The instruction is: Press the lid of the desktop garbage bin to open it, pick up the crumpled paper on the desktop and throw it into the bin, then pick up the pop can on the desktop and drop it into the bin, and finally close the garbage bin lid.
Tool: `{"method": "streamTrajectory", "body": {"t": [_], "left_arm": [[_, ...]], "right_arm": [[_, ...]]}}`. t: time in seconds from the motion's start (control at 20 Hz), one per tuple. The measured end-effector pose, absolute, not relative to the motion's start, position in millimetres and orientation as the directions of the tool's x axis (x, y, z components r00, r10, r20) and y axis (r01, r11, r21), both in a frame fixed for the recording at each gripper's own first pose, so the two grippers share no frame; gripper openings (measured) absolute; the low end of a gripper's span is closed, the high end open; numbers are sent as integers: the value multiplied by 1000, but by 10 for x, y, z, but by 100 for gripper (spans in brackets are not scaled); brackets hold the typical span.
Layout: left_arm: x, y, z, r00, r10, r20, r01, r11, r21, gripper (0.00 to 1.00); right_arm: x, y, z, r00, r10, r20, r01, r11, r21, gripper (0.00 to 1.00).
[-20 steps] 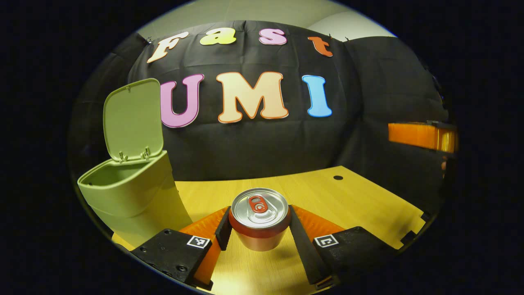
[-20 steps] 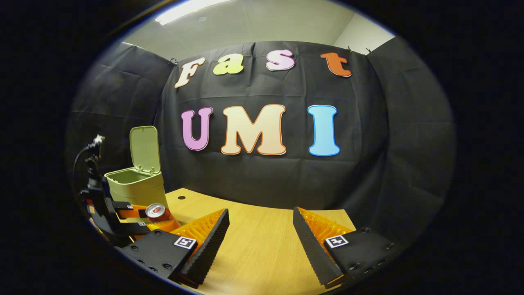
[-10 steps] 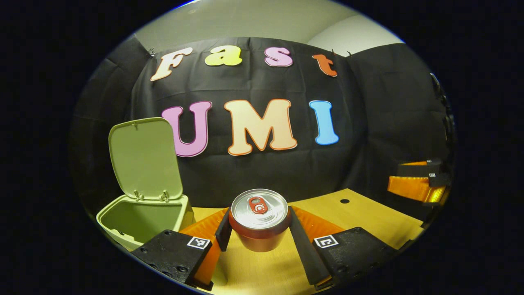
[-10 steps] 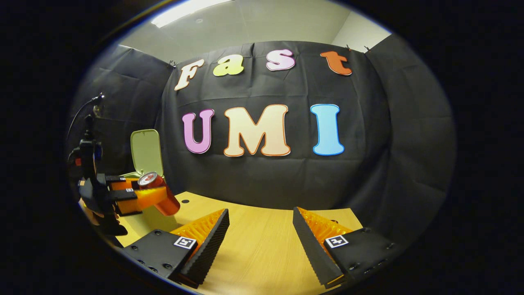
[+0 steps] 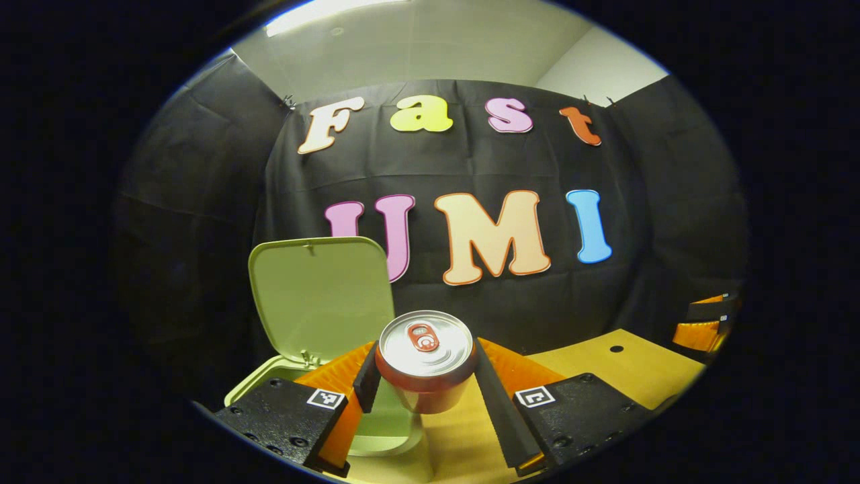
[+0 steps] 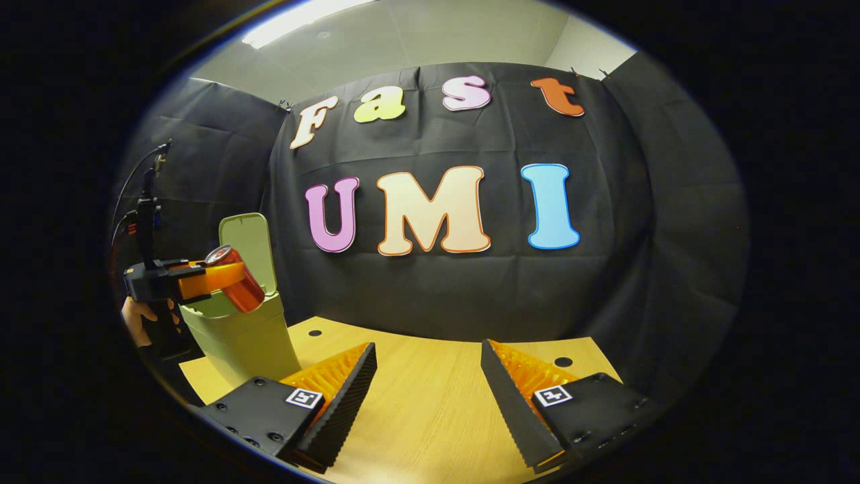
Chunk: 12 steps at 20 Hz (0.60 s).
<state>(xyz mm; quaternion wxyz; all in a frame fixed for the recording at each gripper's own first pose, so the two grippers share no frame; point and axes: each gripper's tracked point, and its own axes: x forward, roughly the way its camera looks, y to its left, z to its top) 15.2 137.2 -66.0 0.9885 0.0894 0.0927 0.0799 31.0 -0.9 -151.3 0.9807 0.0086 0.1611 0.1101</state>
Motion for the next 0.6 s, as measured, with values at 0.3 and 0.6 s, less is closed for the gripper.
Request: {"method": "streamTrajectory", "body": {"t": [0.3,0.6], "left_arm": [[-20,1825,-826,942,265,-203,-227,955,192,77],[-173,2145,-1113,913,316,-257,-272,943,194,77]], "right_arm": [[327,108,-1564,917,232,-323,-227,972,55,98],[325,202,-1603,914,231,-335,-226,973,54,98]]}}
